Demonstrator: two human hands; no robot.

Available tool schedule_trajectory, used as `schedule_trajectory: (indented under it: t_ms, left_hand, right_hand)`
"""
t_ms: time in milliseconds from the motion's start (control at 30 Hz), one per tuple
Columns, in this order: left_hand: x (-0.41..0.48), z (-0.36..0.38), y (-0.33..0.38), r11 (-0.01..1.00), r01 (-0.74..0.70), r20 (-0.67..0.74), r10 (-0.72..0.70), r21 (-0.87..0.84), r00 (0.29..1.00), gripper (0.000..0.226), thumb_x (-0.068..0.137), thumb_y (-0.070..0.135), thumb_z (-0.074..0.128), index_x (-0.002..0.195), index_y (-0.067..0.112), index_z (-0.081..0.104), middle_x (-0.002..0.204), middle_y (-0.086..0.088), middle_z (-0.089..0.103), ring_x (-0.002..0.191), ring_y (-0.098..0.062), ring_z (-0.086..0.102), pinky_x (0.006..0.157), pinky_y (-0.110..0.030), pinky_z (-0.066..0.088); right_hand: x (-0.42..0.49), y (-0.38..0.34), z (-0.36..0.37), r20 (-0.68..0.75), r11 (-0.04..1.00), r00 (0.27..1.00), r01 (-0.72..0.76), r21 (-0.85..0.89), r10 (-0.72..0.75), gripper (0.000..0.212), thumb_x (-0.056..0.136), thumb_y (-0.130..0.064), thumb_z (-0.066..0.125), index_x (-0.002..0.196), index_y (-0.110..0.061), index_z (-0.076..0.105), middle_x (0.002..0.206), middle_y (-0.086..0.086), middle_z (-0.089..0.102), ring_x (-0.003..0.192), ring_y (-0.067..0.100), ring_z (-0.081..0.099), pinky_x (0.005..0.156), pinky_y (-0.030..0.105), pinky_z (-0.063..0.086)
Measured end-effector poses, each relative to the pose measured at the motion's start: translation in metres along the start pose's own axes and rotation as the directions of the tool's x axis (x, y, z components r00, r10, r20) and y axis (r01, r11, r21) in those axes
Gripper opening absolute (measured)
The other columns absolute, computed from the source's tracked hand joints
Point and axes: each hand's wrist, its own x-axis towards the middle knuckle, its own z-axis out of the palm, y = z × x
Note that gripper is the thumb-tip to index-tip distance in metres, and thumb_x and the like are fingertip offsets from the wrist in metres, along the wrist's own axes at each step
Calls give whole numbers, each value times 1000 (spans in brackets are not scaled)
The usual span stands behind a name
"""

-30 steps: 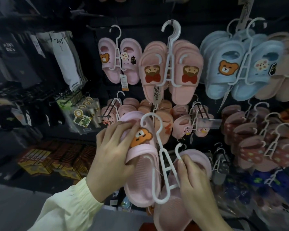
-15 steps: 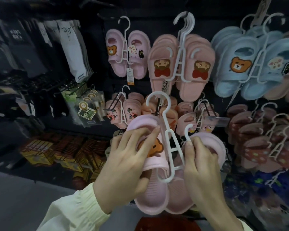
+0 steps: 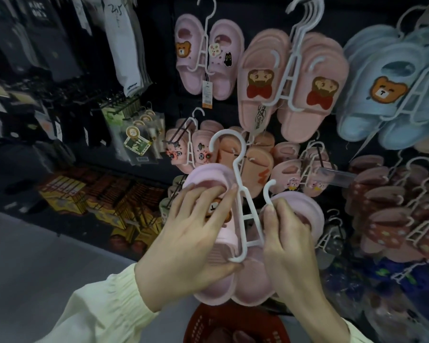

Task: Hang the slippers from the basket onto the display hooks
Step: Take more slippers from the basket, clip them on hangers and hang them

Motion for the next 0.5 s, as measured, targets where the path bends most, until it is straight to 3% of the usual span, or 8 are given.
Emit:
schedule_trajectory:
  t_ms: [200,367,500]
  left_hand:
    - [-8,-14,10,993,29,24,-27,-116,999,103,79,72,57,157,13,24,142,-4,40,131,-26,37,113,-45,35]
    - [-20,-28,20,999,-20,82,24,-46,996,107,75,68,63,159,17,17,144,-1,36,133,-24,35,114,-39,31]
    - [-35,-34,33,999,-41,109,42,-9,993,106,73,66,64,158,21,19,144,3,37,132,-20,33,116,-35,25]
  right_hand:
    - [4,0,-18,144,996,989,18,83,-30,33,101,-33,38,75,-15,51,65,-1,55,62,18,53,63,49,43]
    - [15,-3,-45,204,976,979,-45,212,1,26,102,-6,40,87,-14,59,80,-2,61,77,13,58,69,22,44]
    - [29,-1,-60,184,976,982,11,218,-52,30,91,7,40,89,-15,60,87,-4,63,86,9,60,77,18,46]
